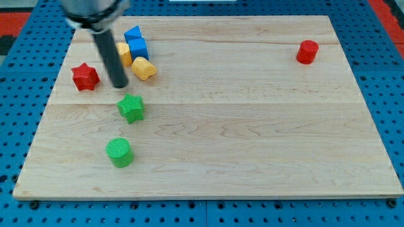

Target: Move the yellow blocks to the left of the blue blocks

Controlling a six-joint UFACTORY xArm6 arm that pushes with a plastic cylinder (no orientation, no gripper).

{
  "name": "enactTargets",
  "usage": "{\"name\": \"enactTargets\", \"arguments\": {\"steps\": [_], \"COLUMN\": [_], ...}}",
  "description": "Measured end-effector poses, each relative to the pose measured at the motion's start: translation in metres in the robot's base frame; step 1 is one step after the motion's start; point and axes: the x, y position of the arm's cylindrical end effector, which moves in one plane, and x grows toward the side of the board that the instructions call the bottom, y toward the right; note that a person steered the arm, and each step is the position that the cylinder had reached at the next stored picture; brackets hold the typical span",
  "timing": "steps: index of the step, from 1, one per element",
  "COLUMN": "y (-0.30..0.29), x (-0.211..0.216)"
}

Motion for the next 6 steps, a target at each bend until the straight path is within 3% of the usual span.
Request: {"name": "enactTargets", "arguments": {"steps": [1,2,3,4,6], "y": [0.06,0.046,-0.033,-0.066,-0.06], "x": [-0.027,-0.039,-0.044,-0.067,-0.12]}}
